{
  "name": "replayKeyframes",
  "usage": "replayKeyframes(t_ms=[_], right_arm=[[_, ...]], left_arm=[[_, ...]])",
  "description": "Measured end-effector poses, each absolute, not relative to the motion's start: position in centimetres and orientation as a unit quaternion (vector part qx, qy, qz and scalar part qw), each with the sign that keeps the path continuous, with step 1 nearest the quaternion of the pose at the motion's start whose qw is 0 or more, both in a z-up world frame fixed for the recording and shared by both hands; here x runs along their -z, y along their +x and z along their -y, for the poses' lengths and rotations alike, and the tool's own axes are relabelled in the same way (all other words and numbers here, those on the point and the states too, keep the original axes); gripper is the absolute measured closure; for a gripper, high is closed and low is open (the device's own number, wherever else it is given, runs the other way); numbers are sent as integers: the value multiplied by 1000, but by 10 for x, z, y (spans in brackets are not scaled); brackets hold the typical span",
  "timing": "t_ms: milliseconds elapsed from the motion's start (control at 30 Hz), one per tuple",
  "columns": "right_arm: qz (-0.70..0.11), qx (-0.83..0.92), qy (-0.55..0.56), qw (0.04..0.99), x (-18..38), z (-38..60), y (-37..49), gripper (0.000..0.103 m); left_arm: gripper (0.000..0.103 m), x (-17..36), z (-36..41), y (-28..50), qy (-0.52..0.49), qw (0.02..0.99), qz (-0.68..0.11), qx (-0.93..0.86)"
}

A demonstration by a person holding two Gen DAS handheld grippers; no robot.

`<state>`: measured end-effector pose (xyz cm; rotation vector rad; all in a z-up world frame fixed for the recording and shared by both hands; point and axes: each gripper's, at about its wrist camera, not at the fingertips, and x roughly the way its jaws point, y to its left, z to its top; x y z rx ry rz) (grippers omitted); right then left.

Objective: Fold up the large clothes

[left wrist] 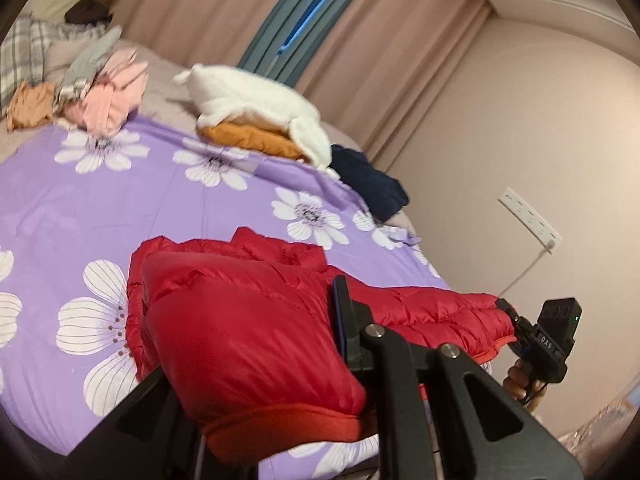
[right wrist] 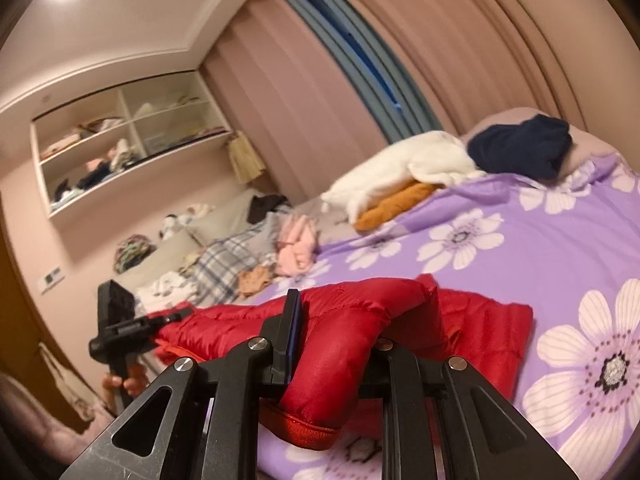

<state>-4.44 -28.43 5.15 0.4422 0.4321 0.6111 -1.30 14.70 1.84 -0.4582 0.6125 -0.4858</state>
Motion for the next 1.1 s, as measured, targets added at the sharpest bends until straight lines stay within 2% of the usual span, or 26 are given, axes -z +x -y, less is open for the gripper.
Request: replayKeyframes(t_ms=[300, 567, 933, 1100], right_arm=[[-260, -222, 222, 913, -18, 287, 30, 83], [-329, -165, 247, 896, 29, 290, 91, 83], [-387, -121, 260, 876, 69, 289, 138, 83], [-402, -115, 268, 868, 80, 289, 148, 83]], left_arm=[[88, 8, -128, 77, -217, 892, -345, 197], [88, 66, -118, 163, -232, 866, -418, 148], [86, 127, -114, 219, -251, 833, -480, 113], [86, 137, -112, 231, -249, 829, -488, 111]])
